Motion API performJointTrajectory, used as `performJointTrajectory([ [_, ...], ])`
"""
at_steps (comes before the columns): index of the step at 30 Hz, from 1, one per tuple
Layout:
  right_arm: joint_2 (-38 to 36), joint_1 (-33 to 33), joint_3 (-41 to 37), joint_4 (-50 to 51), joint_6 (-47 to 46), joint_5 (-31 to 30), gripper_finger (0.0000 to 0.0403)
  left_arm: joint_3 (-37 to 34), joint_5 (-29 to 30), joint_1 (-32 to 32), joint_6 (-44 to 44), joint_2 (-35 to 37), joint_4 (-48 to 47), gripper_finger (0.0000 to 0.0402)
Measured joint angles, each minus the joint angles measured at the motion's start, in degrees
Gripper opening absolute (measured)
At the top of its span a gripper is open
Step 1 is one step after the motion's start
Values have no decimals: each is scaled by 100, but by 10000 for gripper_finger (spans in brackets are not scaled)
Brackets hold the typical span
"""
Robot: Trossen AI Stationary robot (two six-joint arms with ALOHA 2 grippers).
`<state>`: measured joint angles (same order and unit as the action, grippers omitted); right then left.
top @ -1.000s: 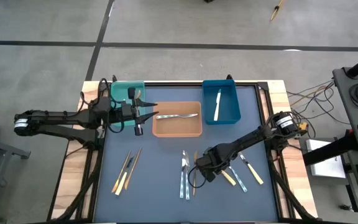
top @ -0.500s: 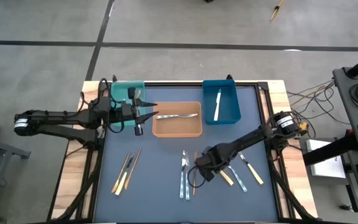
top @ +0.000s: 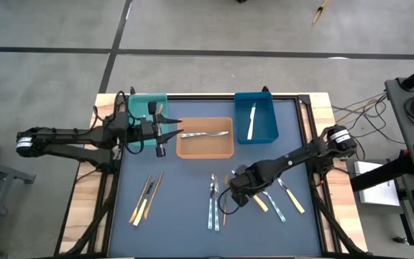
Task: Sort silverware by color (type)
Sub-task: Put the yellow knife into the blue bin
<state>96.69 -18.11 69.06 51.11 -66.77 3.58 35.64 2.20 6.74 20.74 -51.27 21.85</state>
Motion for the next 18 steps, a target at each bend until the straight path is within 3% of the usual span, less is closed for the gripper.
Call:
performJointTrajectory([
  [7,-375,0,0,-262,236,-792,15,-42,0,11,83,0,-4,116],
  [18,-858,2,2,-1186,1504,-1937,15,-68,-11,11,473,4,-455,116],
])
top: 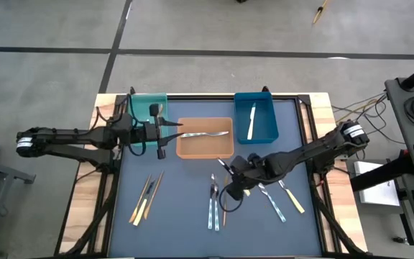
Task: Sort silverware by color (type)
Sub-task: Put the yellow knife into the blue bin
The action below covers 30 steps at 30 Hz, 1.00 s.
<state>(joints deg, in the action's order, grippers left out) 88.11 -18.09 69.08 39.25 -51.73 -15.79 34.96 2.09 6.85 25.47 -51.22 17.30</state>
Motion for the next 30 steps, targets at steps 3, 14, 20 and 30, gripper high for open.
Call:
performJointTrajectory([
  [3,-109,0,0,-269,373,-324,15,0,0,0,20,0,-7,116],
  [14,-262,330,2,-1899,2260,-1237,15,0,28,17,60,-2,2,116],
  [20,-258,789,4,-3208,3564,-1435,15,0,32,15,63,-2,7,116],
  [30,-256,1699,4,-4943,5240,-1443,15,0,39,15,81,-2,19,116],
])
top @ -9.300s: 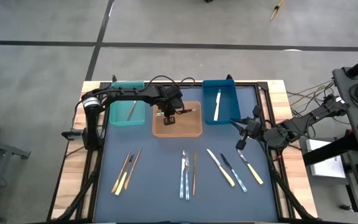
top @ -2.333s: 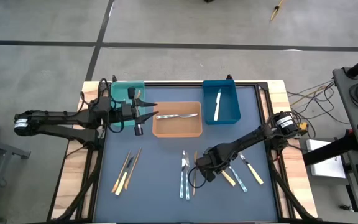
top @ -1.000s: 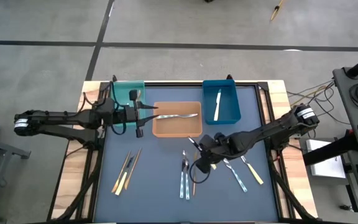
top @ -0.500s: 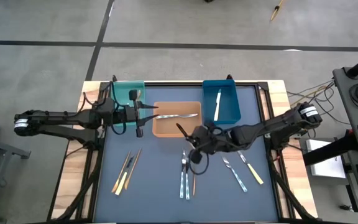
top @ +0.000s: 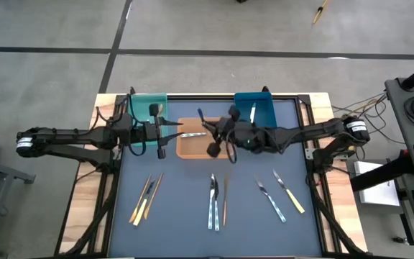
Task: Sort silverware by color (type)
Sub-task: Put the yellow knife into the blue bin
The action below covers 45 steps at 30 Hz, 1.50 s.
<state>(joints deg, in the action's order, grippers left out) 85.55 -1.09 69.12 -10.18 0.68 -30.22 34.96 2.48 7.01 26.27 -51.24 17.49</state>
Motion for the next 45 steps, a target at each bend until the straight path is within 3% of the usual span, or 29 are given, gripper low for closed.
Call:
performJointTrajectory([
  [5,1,505,0,-417,192,-54,15,0,0,0,27,0,1,116],
  [11,-1,1241,0,-59,4,-687,15,0,0,0,29,0,3,116],
  [24,-6,2458,676,3225,-1785,-645,15,0,2,0,90,0,-6,116],
  [29,-6,2816,861,4359,-2563,-86,15,0,2,0,90,0,-10,116],
  [33,-6,3194,887,5025,-3112,737,15,0,2,0,90,0,-12,116],
  [45,-6,3943,785,5797,-3876,2080,15,0,4,0,93,0,-14,116],
])
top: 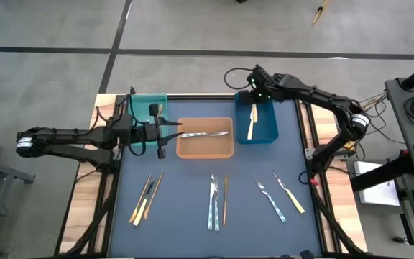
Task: Sort silverware by color (type)
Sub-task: Put the yellow knife into the blue bin
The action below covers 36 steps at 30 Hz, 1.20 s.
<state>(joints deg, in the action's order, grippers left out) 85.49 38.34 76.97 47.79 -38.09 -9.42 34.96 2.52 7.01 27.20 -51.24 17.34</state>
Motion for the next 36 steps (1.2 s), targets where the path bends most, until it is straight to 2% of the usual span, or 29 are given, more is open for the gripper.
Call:
performJointTrajectory([
  [5,13,147,-11,55,-200,343,15,0,-1,0,0,0,-1,116],
  [15,593,172,2,184,-181,350,15,0,-2,0,37,-2,-45,116],
  [25,859,238,6,804,-245,351,15,0,5,0,68,-2,-81,116],
  [36,1081,307,0,897,-600,595,26,0,7,0,81,-2,-81,116],
])
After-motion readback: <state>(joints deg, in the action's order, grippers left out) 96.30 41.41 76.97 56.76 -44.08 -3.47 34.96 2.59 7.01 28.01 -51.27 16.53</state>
